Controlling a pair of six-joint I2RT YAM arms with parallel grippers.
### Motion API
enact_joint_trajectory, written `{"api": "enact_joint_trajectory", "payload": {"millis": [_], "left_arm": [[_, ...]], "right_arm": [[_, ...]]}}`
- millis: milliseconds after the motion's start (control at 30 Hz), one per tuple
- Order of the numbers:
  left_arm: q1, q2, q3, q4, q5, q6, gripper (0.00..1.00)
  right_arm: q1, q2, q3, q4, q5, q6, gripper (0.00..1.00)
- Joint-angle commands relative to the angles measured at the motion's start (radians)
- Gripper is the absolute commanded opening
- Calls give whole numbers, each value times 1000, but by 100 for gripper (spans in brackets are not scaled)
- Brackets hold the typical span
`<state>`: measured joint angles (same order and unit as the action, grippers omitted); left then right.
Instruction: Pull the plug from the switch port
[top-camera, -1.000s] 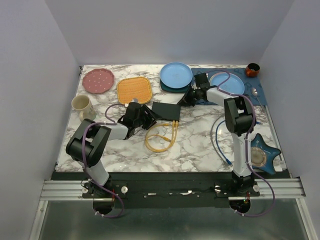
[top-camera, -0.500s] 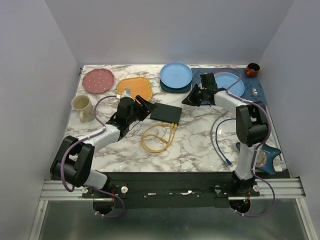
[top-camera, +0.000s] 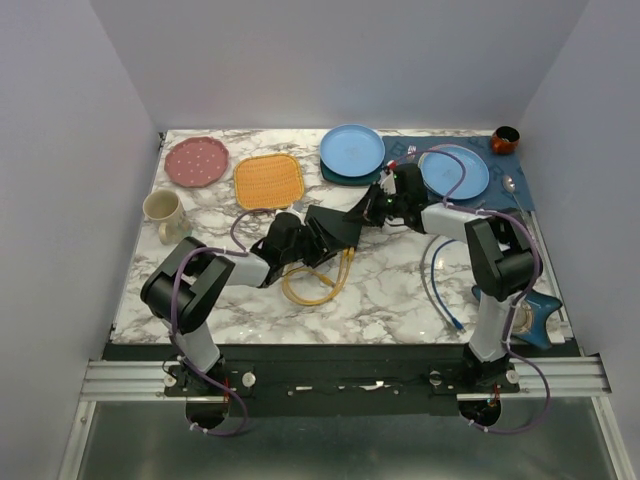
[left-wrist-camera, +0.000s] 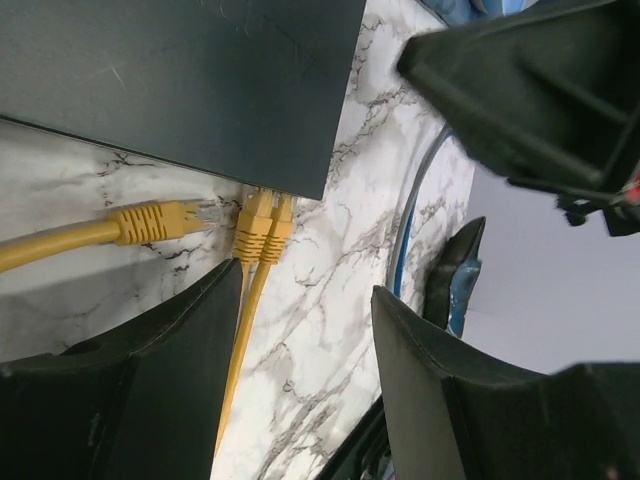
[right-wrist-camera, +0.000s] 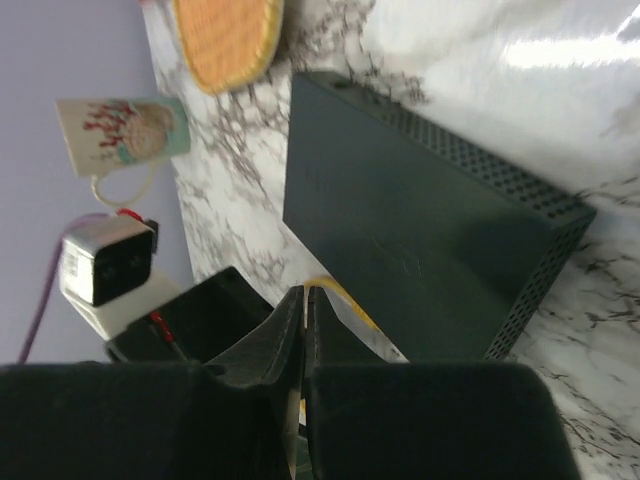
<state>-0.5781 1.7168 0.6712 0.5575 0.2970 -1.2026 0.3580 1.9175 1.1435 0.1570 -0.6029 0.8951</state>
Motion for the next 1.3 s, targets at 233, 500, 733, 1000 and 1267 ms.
{"api": "enact_joint_trajectory", "payload": {"millis": [233,500,733,1000,1267], "left_arm": [[-3,50,40,44,51,-9,61],[-3,75,53,-22,28,6,61],[4,83,64,-146,-65,28,61],[53,29,19,-188,-144,-3,61],[49,-17,10,-154,-135,35,61]], "right_arm": [[25,67,-56,19,-32,-25,10],[25,75,-47,-13,2,-30,10],[25,77,-50,-24,14,-30,10],[25,72,-59,-27,26,-33,10],[24,75,-62,-27,29,-33,10]]}}
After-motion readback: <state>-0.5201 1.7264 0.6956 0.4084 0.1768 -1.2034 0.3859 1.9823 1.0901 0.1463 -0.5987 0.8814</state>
